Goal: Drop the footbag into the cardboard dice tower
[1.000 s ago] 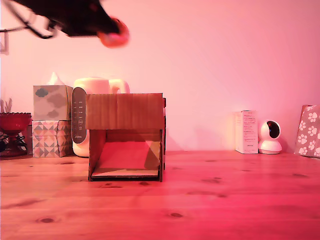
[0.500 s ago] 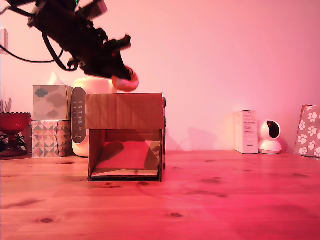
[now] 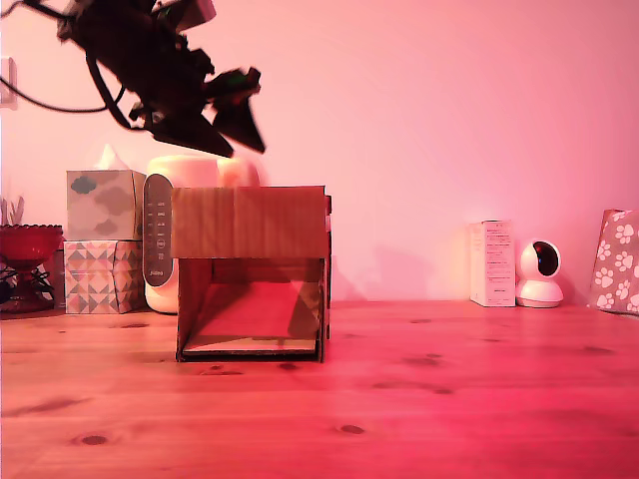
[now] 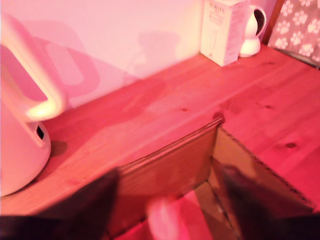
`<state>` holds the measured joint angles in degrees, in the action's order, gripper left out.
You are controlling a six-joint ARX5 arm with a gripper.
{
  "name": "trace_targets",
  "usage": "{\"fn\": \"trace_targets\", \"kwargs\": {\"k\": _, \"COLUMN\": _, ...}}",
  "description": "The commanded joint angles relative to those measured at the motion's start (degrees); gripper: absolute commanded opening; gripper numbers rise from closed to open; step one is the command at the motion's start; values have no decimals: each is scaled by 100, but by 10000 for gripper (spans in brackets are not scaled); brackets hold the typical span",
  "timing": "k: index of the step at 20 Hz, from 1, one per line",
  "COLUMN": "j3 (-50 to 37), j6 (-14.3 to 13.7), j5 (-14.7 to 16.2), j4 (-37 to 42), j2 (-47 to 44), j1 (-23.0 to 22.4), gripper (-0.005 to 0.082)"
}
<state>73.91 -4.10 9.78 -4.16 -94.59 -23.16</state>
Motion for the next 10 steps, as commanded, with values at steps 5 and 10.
{"fn": "trace_targets", "kwargs": {"k": 5, "j3": 282, "j6": -46, "j5": 42, "j4": -835, "j2": 396, "j1": -26, "gripper": 446}}
{"fn": "trace_targets", "kwargs": {"k": 10, "j3": 267, "j6": -35, "j5": 396, "j4": -1473, "j2": 581, "j1": -24, "gripper": -24}}
